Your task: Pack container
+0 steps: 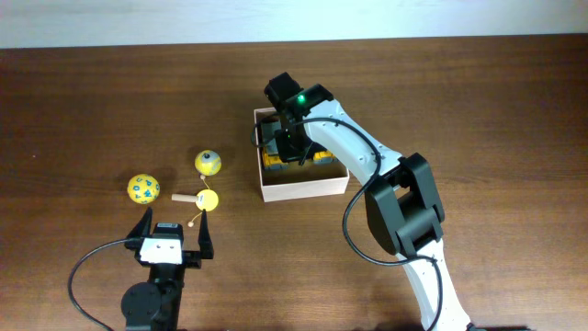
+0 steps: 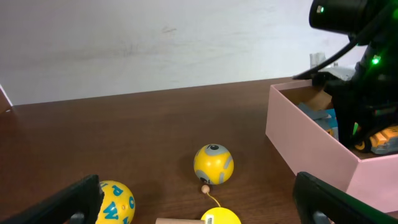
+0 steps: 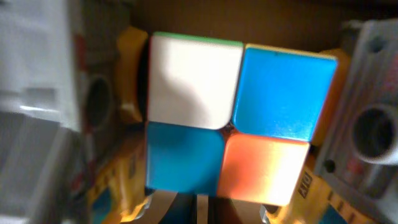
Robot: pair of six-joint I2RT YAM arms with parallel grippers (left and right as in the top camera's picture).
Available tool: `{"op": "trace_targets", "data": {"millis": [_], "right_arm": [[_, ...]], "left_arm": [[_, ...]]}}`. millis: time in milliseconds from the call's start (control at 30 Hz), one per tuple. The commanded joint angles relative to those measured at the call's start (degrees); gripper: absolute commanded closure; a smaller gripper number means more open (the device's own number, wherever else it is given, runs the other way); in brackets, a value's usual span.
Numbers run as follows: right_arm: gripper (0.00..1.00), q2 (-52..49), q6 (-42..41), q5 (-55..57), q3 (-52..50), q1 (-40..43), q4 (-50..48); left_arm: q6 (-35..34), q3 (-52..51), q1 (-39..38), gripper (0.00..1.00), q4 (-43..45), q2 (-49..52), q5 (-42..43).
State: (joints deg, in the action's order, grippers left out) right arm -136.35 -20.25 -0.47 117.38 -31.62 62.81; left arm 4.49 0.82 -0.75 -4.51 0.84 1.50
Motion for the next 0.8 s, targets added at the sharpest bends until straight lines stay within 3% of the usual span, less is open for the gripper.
{"op": "trace_targets", "data": {"millis": [0, 400, 767], "right_arm": [[0.96, 0.9, 1.62, 1.33, 3.06, 0.57, 1.01], [0.95, 0.9, 3.76, 3.26, 18.12, 0.59, 9.99], [0.43, 0.9, 3.26, 10.45, 37.59, 7.8, 19.04]], "left_arm": [[0.26, -0.33, -0.22, 0.01, -0.09, -0.11, -0.2], [0.26, -0.33, -0.22, 0.01, -0.09, -0.11, -0.2], [0.26, -0.33, -0.22, 0.01, -0.09, -0.11, -0.2]]}}
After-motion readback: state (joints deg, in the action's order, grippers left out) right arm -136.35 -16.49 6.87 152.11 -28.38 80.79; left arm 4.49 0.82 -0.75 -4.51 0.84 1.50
